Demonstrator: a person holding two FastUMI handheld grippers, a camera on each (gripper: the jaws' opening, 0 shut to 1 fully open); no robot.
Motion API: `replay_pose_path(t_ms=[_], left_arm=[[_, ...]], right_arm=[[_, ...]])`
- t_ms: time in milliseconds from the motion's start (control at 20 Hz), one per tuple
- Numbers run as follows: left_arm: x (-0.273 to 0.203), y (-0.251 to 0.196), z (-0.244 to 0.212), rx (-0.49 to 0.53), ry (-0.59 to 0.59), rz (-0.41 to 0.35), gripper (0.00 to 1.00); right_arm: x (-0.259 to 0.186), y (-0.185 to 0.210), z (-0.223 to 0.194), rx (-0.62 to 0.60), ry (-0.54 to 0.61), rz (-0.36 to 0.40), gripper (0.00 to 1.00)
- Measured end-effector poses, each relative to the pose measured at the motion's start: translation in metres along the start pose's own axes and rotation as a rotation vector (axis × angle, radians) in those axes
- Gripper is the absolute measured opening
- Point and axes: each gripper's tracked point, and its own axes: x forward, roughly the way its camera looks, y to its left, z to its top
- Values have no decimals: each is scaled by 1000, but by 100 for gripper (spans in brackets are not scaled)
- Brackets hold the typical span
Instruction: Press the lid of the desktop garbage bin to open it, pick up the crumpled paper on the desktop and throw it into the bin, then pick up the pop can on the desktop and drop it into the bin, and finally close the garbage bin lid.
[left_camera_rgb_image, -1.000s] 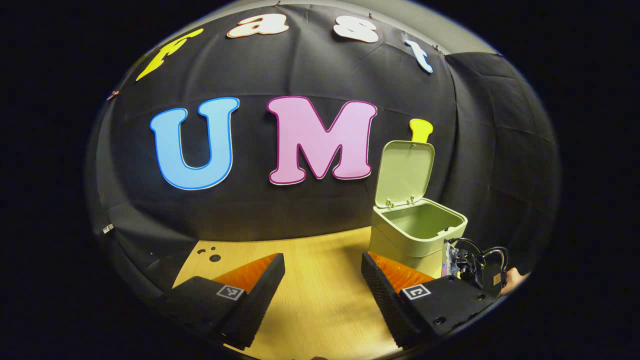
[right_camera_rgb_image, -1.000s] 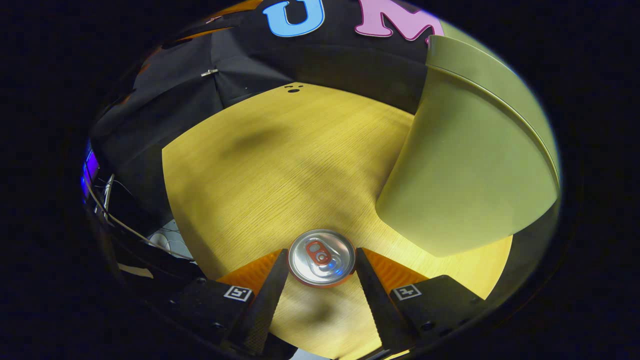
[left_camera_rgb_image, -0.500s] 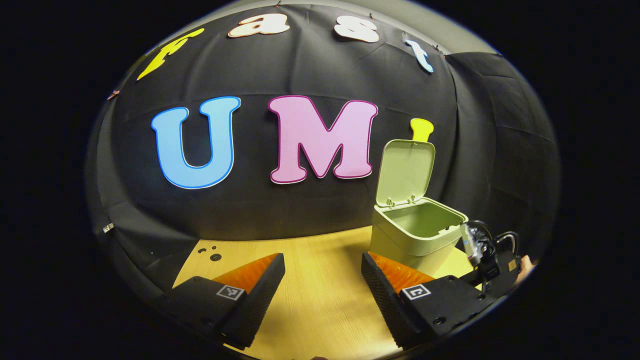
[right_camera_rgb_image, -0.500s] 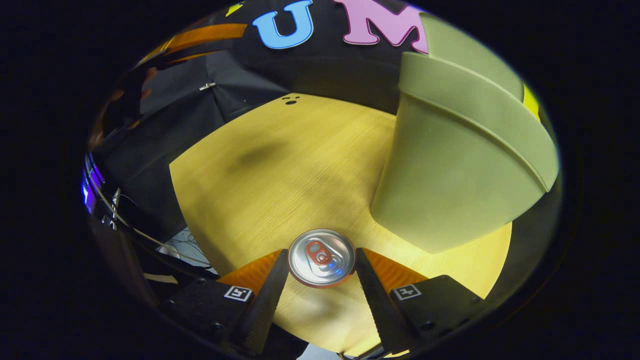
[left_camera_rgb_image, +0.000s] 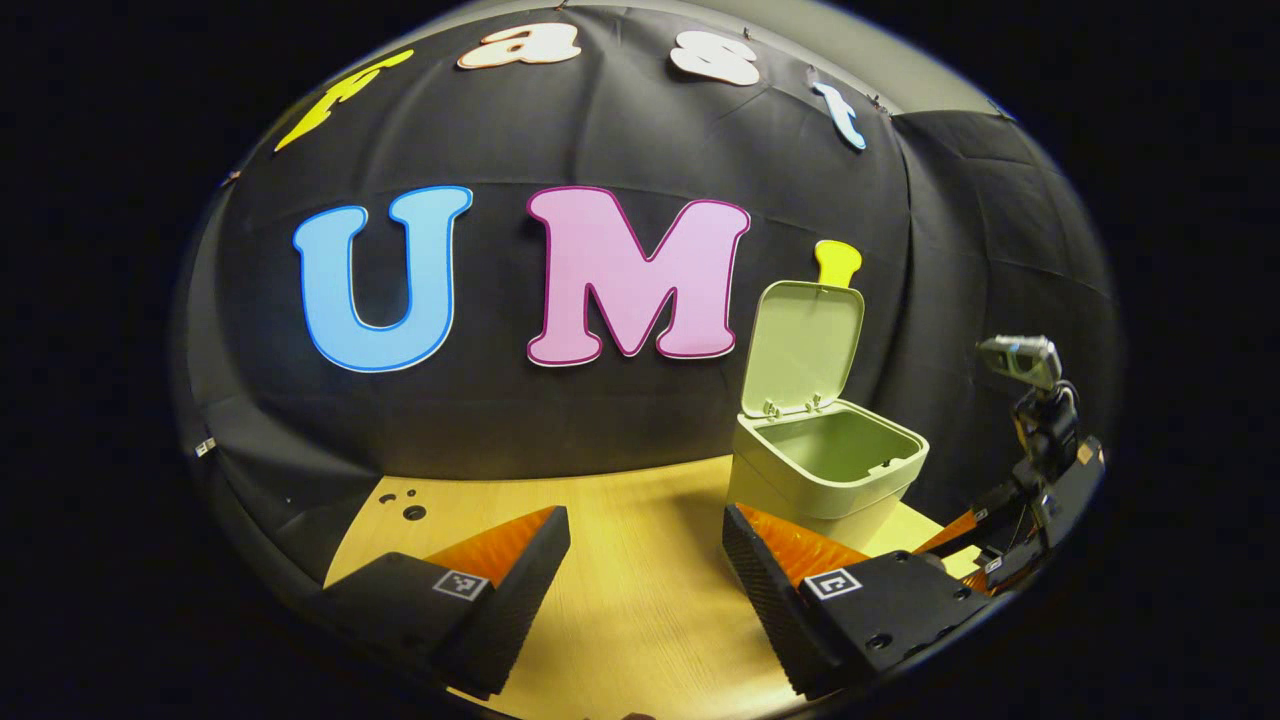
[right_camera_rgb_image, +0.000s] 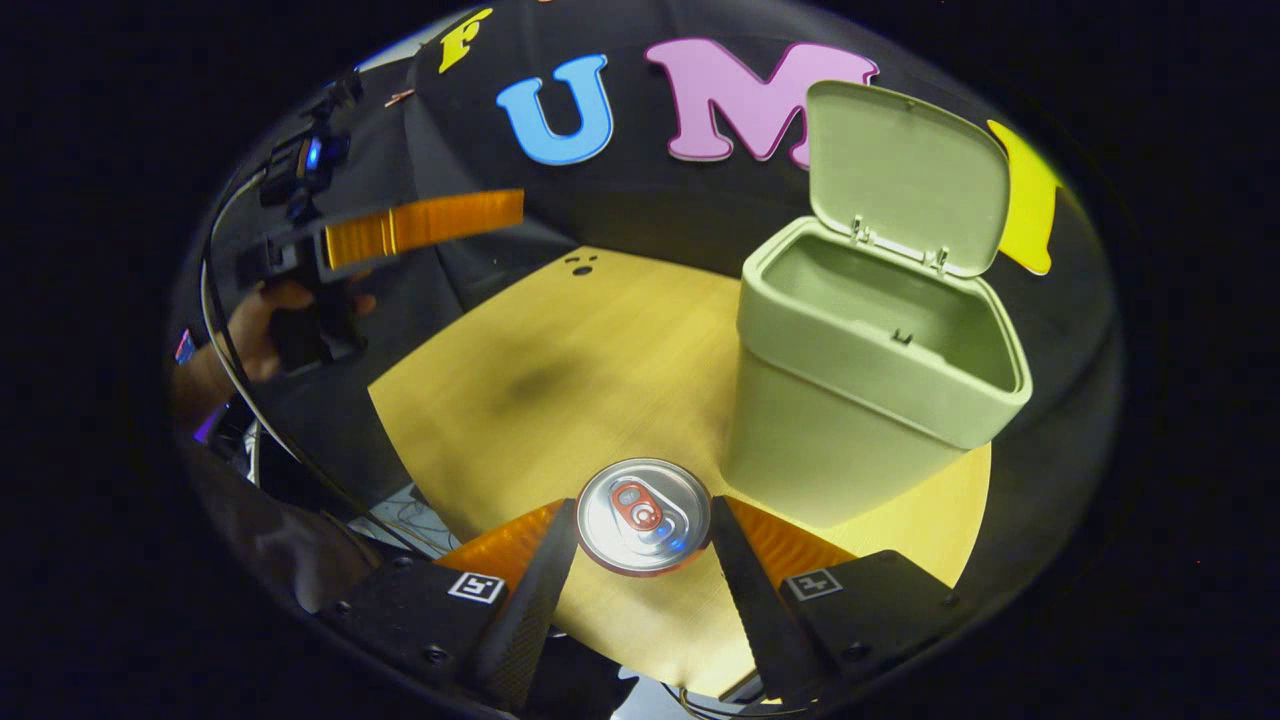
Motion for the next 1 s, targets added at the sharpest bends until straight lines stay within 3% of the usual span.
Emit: replay_pose_path(t_ms=[450,1000], left_arm=[[2,-7,0,-5,0,-13,98],[-3,-6,-1,-4,3,-2,98]], right_arm=[[-63,-6,91,80,-212,17,85],[-98,-67,175,64,-392,-71,85]])
